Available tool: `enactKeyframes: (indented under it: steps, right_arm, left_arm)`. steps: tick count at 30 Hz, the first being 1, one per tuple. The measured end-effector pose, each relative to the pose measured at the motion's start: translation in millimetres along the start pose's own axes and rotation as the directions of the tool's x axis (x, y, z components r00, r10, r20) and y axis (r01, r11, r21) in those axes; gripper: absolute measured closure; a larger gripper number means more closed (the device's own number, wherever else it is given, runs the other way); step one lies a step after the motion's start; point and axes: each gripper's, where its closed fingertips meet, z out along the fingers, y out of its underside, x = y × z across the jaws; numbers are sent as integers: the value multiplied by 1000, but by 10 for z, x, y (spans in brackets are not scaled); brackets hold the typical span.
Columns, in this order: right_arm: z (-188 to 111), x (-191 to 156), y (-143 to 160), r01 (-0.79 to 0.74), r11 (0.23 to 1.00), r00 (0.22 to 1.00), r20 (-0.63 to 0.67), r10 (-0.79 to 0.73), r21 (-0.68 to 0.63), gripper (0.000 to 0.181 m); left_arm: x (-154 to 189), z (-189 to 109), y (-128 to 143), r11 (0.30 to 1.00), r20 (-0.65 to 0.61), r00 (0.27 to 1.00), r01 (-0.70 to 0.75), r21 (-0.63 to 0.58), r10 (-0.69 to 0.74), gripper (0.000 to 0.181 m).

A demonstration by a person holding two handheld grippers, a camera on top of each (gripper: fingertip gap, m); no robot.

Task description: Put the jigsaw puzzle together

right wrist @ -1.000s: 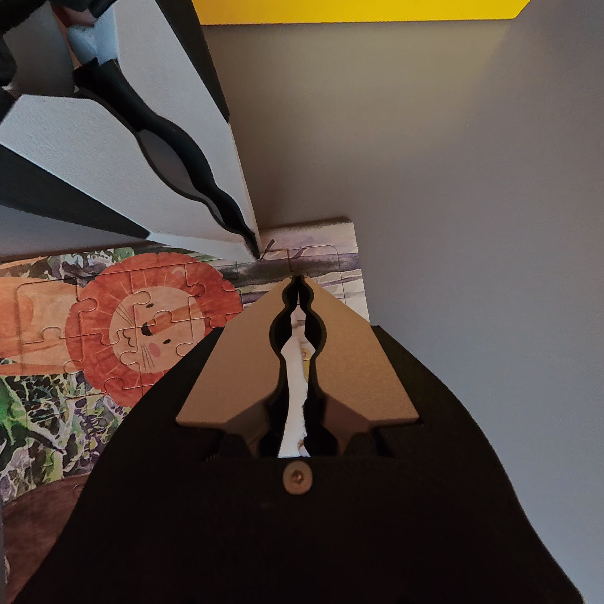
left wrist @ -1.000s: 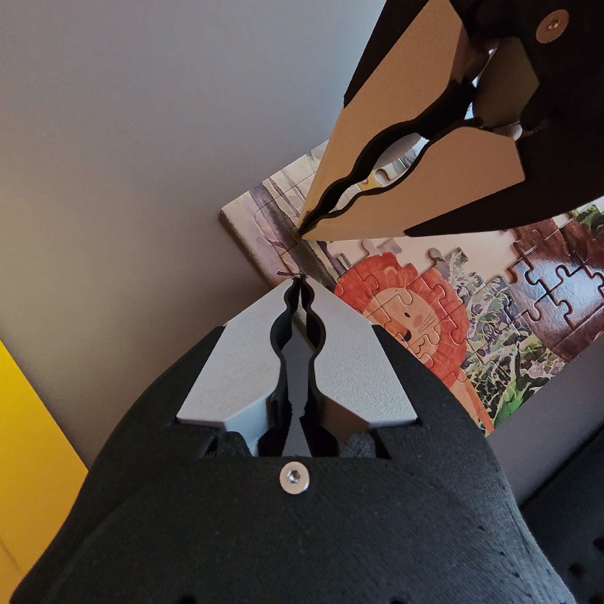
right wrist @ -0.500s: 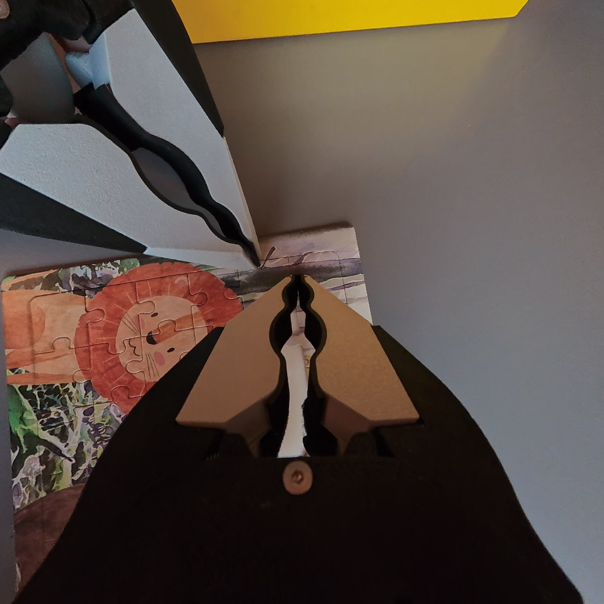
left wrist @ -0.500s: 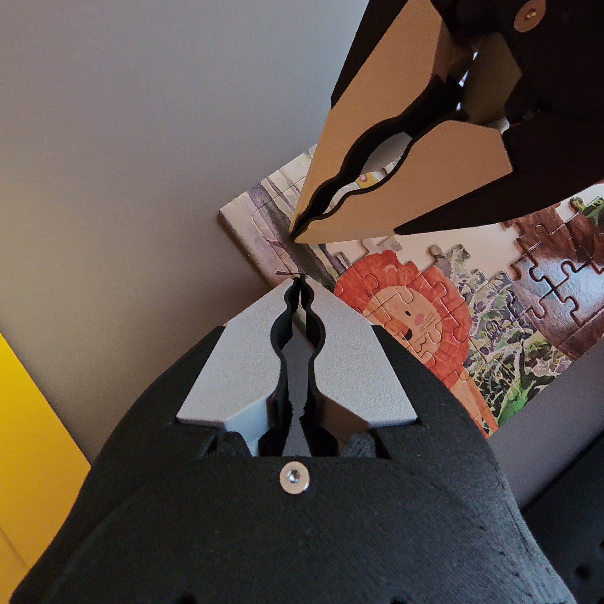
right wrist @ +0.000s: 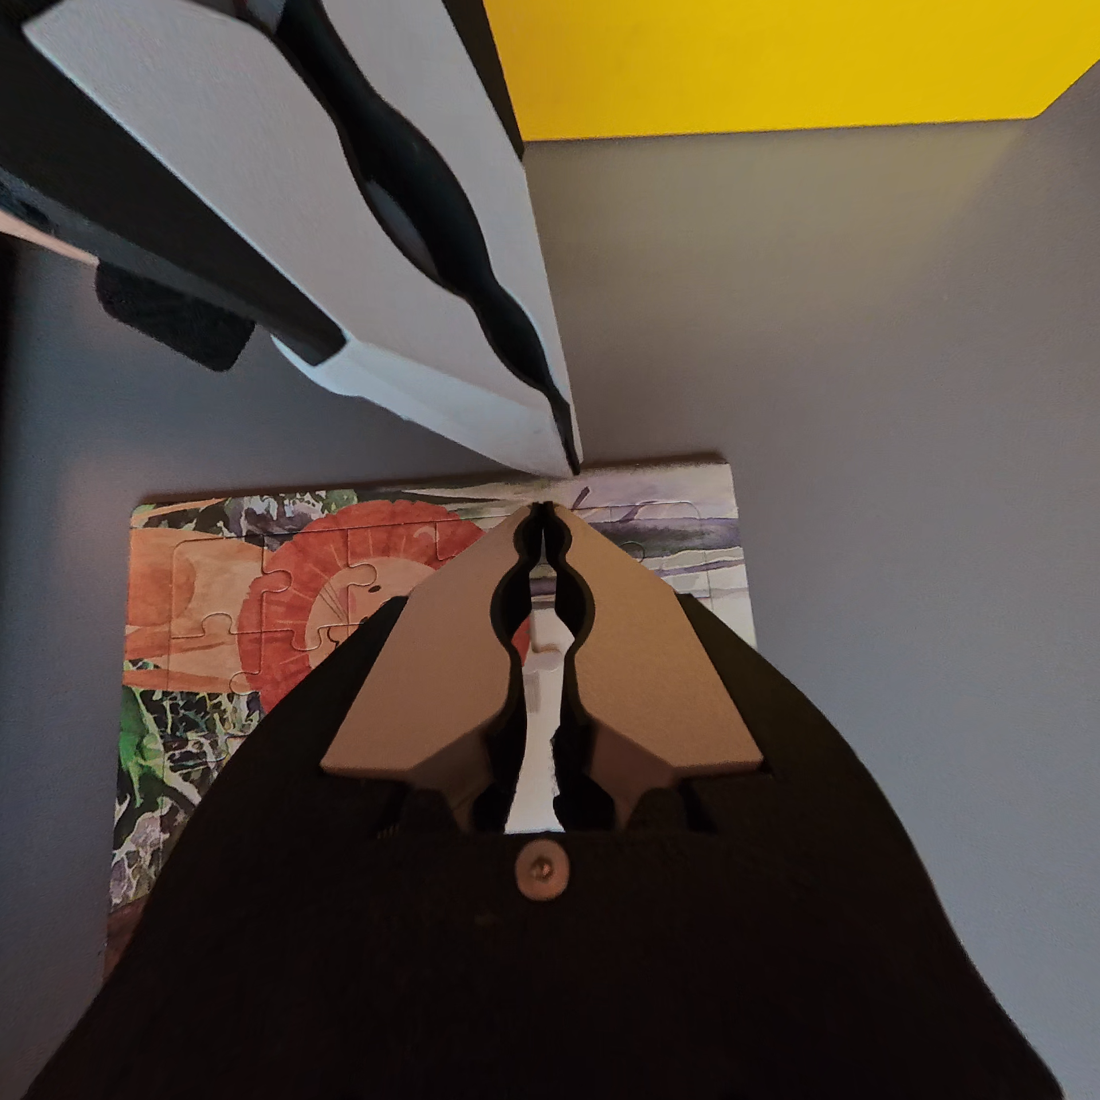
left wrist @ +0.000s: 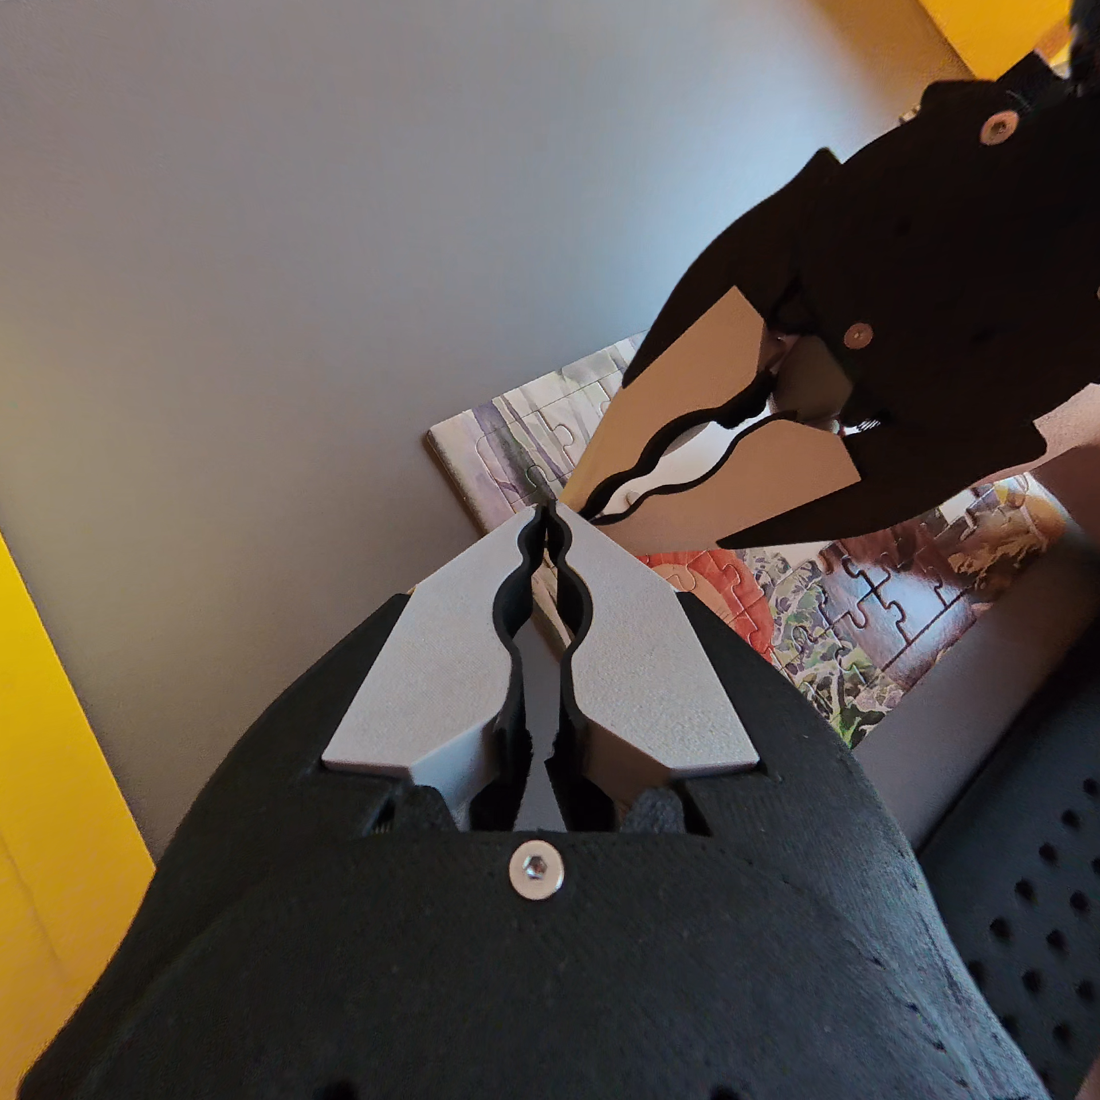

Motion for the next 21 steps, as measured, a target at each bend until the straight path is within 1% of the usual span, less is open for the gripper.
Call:
enactKeyframes:
  steps: [3,8,11,15,19,21]
  right_arm:
    - [25,7,65,-2,999,1000,-4,1,-37,181]
    - [30,7,86,19,999,1000,-19,-20,-45,181]
    - [30,8,89,1,1000,1000,-11,-2,-23,181]
    - [29,9,87,-35,999,999,14,35,20,181]
    - [3,32,82,-21,999,1000,3,21,39,181]
    - [-69,-22,27,-26,998,999,42,24,62,181]
  left_arm:
    - [-25,9,29,1000,5,1000,12,-16,-12,181]
    - [-22,40,89,999,15,1000,-4,-54,5,181]
    - [15,69,154,996,-4,1000,-15,-92,15,181]
    - [75,97,190,992,-19,999,-51,-114,49,181]
    - [71,124,234,988,-10,998,-64,-139,63,181]
    - [71,122,234,989,-13,998,-57,-139,56,181]
